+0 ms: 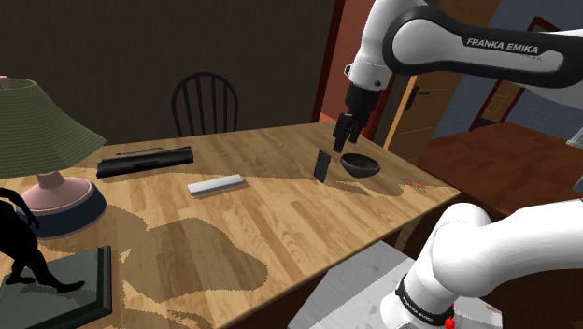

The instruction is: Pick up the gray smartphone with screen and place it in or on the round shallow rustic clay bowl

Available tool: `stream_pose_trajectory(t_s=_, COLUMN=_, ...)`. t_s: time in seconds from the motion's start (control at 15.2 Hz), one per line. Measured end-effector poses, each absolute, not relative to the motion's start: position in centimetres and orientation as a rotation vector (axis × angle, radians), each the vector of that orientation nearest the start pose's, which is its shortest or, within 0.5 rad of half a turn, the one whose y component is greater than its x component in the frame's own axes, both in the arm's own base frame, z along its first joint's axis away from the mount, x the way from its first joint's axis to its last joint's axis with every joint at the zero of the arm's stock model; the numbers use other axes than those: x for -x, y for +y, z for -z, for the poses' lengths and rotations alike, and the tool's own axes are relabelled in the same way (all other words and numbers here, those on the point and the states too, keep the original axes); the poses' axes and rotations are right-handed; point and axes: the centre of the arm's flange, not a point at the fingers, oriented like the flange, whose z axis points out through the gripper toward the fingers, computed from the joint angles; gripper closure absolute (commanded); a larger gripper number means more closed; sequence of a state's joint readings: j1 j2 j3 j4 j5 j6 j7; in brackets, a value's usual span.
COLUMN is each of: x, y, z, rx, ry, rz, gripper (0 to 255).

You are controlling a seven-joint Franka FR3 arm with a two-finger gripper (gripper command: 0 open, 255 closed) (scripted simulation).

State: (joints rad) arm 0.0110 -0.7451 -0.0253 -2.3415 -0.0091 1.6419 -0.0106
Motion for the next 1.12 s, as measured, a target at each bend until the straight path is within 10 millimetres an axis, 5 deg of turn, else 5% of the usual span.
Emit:
stream_pose_trajectory(t_s=0.2, x=-33.1, y=-1.7, z=-58.2, rx=3.136, ry=0.001, rz=0.076, gripper=0)
stream_pose_trajectory(t_s=1.12, x=-40.9, y=-14.2, z=-49.1, rx=3.168, ry=0.068, rz=0.152, gripper=0)
